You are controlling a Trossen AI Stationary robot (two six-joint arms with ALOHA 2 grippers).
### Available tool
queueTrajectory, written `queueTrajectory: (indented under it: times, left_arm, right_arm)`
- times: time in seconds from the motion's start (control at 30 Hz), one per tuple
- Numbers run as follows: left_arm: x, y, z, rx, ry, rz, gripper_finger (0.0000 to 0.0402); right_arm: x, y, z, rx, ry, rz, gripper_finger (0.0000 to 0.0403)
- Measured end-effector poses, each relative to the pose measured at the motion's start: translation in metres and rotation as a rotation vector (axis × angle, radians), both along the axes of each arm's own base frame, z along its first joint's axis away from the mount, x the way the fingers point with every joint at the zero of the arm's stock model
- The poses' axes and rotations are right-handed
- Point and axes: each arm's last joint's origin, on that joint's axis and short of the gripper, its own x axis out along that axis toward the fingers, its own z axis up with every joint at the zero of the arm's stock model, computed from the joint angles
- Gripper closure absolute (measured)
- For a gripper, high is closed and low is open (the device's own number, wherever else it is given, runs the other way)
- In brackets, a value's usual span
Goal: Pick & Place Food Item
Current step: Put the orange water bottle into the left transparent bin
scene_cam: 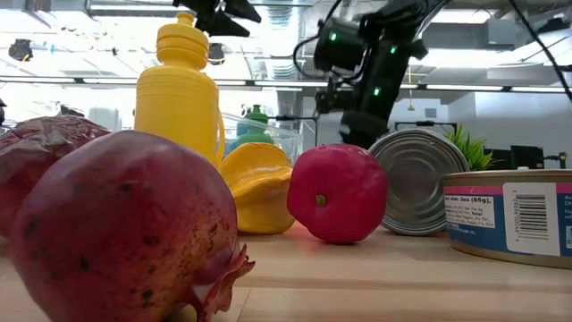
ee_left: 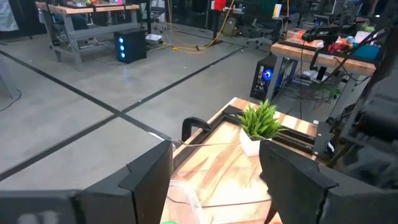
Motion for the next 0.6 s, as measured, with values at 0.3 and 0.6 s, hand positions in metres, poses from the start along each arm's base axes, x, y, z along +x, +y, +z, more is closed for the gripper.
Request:
queueTrajectory:
  times: [0.3, 0.6]
  left_arm:
    - [0.000, 0.000, 0.000, 0.000, 0.000, 0.000, 0.0175]
    - [0.000, 0.000, 0.000, -0.003, -0.002, -0.013, 0.0175]
  right_arm:
    - [0.006, 0.011, -0.020, -0.002, 0.047, 0.025, 0.0130]
    - [0.002, 0.018, 0.008, 0.015, -0.004, 0.053, 0.0216]
